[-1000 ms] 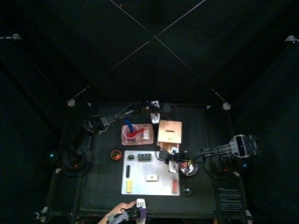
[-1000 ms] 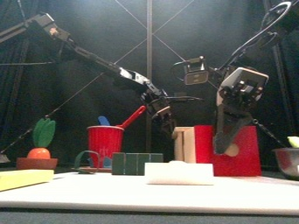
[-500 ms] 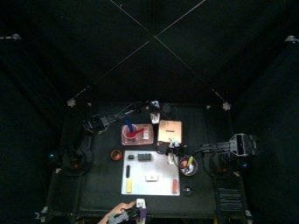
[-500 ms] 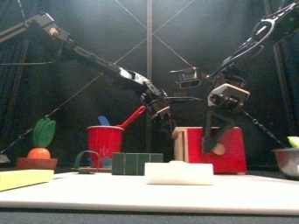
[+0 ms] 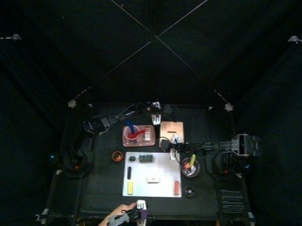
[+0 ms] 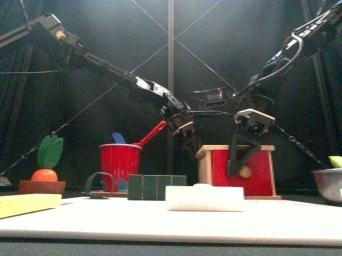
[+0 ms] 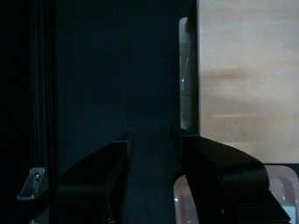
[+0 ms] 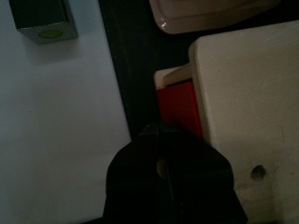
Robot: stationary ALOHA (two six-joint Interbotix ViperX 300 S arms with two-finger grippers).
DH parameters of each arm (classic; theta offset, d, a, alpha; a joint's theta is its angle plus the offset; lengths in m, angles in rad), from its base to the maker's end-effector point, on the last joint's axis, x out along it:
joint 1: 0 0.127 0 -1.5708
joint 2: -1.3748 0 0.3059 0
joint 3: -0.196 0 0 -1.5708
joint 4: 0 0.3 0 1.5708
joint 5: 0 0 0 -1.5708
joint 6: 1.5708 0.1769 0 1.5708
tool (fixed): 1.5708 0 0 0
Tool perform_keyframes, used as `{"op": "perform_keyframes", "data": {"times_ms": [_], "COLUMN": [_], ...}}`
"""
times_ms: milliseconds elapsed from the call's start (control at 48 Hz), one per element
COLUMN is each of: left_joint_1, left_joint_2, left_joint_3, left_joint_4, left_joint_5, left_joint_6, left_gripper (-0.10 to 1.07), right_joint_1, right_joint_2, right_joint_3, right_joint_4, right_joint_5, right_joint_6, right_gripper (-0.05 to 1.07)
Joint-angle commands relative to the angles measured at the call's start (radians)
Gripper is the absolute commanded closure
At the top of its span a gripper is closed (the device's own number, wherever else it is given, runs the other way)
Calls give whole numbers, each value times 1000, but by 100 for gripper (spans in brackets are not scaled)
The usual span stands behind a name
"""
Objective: Close drawer
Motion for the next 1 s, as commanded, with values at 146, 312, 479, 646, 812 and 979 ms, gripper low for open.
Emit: {"op": "perform_keyframes", "data": {"times_ms": [146, 312, 479, 646, 812, 979], "left_joint_1": [2, 15, 12, 9, -6, -46], "left_joint_2": [-72, -114, -172, -247, -359, -495], "left_joint_3": [-11, -8, 35, 124, 272, 471], "left_joint_4": [-2, -5, -15, -20, -41, -75], "left_joint_5": [-12, -34, -66, -97, -156, -285], "left_joint_6": [-6, -11, -9, -8, -9, -8], "left_gripper": [19, 19, 19, 19, 19, 19], "right_joint_1": [64, 158, 202, 201, 161, 121], "right_joint_2": [-40, -83, -167, -281, -399, -460], "right_joint_3": [-40, -69, -49, 18, 101, 167], "right_joint_4": [66, 147, 199, 209, 206, 206], "right_joint_5": [-11, -15, -72, -152, -253, -319], "right_joint_6": [2, 2, 2, 2, 0, 0], "right_gripper": [76, 76, 76, 76, 76, 76]}}
